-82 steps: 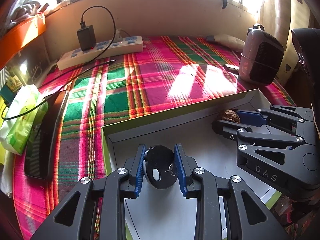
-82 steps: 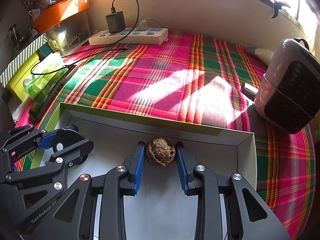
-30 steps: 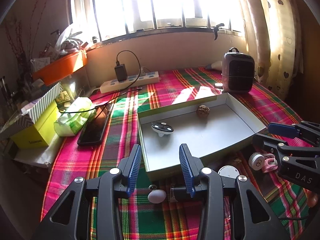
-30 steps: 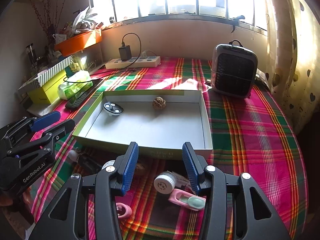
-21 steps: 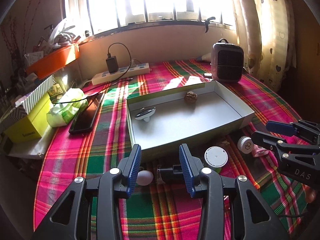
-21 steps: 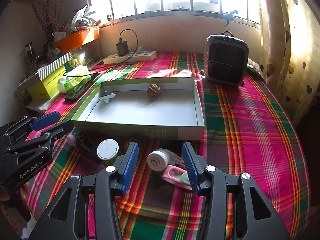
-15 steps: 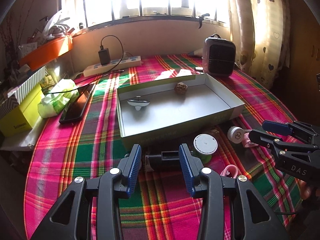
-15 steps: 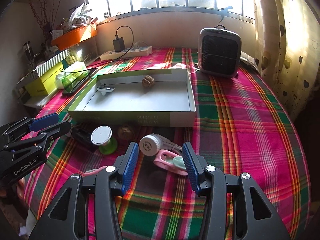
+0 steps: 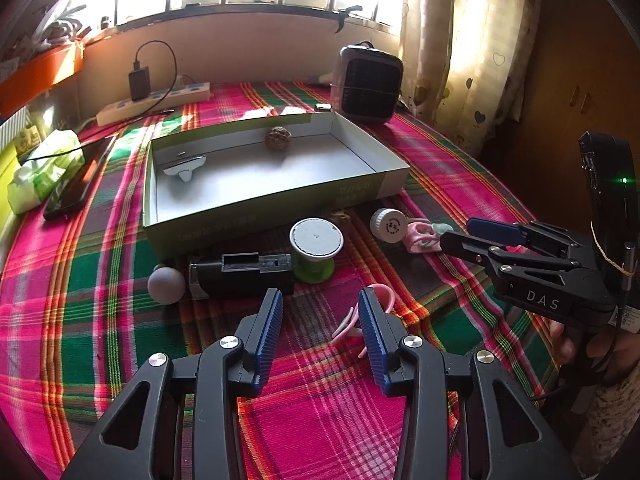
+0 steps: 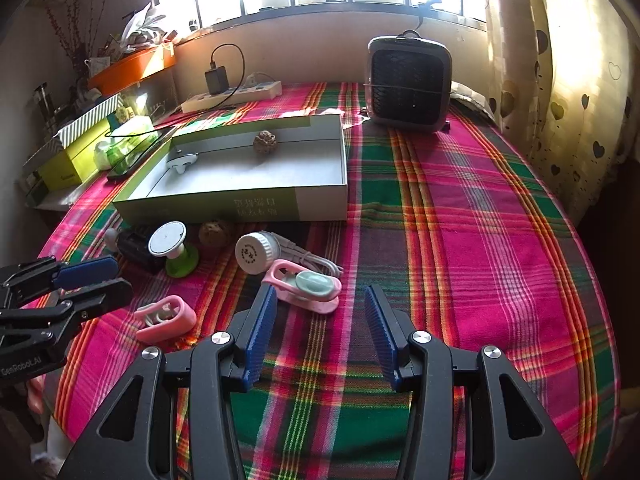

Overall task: Organize objects
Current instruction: 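Move both open grippers back out of the box toward the remaining objects, then grasp the pink curved clip with the left gripper while the right gripper grasps the pink mint case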

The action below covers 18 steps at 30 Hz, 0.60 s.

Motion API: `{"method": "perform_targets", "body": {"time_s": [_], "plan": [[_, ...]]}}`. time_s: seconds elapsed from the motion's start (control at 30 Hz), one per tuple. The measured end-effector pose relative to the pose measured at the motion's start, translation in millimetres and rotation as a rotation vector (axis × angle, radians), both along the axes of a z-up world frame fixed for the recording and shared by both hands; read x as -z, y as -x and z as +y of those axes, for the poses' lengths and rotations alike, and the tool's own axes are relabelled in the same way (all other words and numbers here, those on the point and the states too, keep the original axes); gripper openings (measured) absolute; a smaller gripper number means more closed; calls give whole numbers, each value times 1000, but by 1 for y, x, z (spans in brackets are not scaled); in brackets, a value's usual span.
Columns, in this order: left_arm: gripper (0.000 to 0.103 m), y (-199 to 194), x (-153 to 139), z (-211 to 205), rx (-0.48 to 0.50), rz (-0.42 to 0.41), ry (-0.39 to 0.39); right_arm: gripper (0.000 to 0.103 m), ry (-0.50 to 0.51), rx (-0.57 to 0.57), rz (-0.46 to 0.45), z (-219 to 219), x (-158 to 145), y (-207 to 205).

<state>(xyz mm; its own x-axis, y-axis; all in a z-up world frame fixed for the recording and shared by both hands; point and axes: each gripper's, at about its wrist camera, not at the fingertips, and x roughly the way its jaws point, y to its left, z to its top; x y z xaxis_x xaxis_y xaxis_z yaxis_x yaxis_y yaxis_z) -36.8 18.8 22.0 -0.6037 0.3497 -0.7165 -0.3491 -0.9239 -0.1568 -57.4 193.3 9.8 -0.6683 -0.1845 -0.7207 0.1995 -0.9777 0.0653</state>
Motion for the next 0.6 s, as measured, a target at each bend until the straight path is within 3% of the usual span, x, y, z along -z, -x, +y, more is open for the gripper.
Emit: {"method": "perform_targets", "body": {"time_s": [0.27, 0.6], "plan": [[43, 2, 11, 17, 45, -40, 5, 47, 1, -33, -11, 1, 5, 3], [43, 4, 18, 25, 35, -61, 51, 47, -1, -112, -33, -2, 10, 17]]}}
